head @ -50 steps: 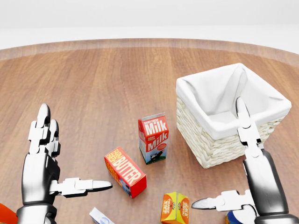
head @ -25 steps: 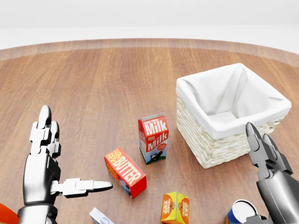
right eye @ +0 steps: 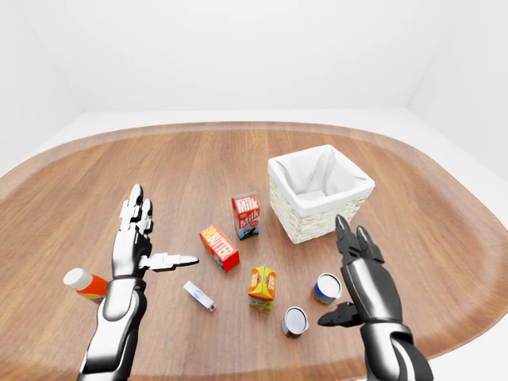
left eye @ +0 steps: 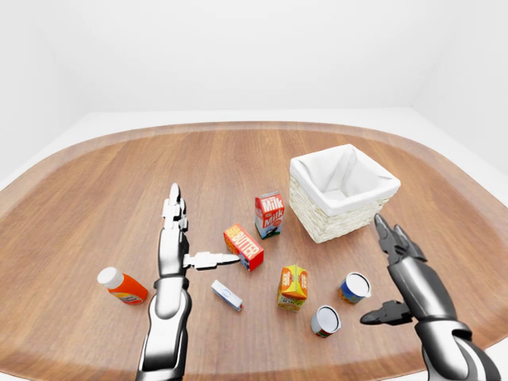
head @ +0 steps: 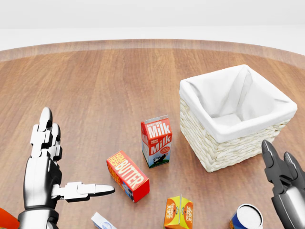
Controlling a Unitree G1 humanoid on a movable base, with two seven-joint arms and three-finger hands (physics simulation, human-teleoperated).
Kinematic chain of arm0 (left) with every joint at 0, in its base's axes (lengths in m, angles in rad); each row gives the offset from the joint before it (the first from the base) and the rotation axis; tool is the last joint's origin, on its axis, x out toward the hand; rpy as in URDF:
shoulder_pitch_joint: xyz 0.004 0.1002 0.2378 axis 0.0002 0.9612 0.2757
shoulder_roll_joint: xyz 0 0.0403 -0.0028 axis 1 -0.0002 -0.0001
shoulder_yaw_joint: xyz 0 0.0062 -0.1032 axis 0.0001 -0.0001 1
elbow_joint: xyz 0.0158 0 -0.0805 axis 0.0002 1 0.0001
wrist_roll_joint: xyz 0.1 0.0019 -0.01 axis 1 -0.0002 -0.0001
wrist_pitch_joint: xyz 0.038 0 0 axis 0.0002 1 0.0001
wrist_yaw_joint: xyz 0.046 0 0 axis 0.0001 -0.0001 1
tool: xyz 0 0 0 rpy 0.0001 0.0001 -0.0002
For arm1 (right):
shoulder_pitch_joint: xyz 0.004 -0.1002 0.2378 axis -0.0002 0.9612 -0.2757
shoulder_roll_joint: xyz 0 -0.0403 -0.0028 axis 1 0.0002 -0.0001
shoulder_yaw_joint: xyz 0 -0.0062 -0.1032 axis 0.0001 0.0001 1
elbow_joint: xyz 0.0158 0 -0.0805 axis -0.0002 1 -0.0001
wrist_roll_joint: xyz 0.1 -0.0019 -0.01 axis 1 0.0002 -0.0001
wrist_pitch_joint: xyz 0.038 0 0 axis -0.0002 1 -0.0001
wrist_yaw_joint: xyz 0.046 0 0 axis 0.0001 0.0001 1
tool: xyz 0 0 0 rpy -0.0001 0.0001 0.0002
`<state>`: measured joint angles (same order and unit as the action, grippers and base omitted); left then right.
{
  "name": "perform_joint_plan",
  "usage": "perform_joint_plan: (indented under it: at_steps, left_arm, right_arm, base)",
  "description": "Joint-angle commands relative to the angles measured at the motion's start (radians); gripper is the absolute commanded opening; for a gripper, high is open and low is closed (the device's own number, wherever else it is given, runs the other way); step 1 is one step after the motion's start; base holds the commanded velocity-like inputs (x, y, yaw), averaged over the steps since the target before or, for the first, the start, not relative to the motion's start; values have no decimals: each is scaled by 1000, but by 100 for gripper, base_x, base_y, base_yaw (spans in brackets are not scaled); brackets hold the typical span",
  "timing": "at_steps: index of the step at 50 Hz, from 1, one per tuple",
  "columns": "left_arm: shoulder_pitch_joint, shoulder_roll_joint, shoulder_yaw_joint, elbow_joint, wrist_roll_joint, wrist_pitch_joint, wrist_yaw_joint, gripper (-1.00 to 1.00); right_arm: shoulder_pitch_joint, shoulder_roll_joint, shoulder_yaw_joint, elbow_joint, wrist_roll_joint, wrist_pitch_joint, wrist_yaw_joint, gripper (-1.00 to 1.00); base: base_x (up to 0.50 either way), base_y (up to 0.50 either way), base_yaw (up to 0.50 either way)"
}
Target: Pick up the alphabet soup and the tomato sauce, and put them in the basket.
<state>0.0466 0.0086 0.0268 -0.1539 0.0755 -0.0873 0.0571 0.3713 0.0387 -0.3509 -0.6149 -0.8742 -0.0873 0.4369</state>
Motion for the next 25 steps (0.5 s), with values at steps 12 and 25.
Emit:
perform_joint_plan:
  at_steps: [12,25]
  left_arm:
    - [11,-2,7,-11,-20,0,-8,100]
    - [9,-1,7,-26,-21,0,-9,100]
  right_arm:
    - [24,5,-16,-28,-245,0,-70,100]
    - [19,6,52,-28,-341,0,-100,100]
  base:
    - [0,0,0]
    - [0,0,0]
